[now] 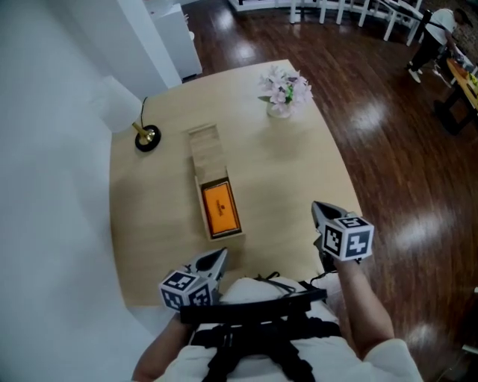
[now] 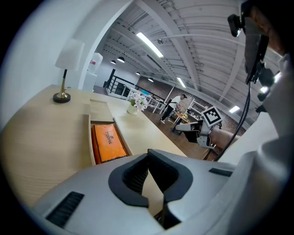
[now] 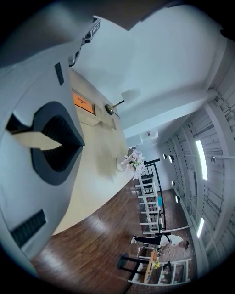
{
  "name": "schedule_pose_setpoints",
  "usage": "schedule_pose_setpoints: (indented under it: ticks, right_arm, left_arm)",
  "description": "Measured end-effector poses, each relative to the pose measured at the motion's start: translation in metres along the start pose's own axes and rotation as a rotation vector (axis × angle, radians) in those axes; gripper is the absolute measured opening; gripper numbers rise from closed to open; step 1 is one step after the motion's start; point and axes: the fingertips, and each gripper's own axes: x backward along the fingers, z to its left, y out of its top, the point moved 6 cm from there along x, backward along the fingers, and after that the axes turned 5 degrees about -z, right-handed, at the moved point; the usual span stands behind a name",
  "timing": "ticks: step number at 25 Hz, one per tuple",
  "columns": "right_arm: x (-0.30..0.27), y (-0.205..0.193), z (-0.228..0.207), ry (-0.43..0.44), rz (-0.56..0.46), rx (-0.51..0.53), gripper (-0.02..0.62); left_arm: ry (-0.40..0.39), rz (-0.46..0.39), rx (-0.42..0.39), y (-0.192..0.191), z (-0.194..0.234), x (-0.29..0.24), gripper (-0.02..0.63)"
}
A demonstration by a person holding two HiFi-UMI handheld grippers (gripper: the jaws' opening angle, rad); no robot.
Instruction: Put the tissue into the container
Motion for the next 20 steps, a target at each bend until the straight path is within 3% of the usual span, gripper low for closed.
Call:
schedule_pose_setpoints:
  ticks: [20]
  right_arm:
    - [-0.006, -0.0059, 0.0078, 0.022, 0.051, 0.054, 0.0]
  left_arm:
    - [0.003, 0.004, 0.016, -0.0024, 0.0017, 0.0009, 0.0]
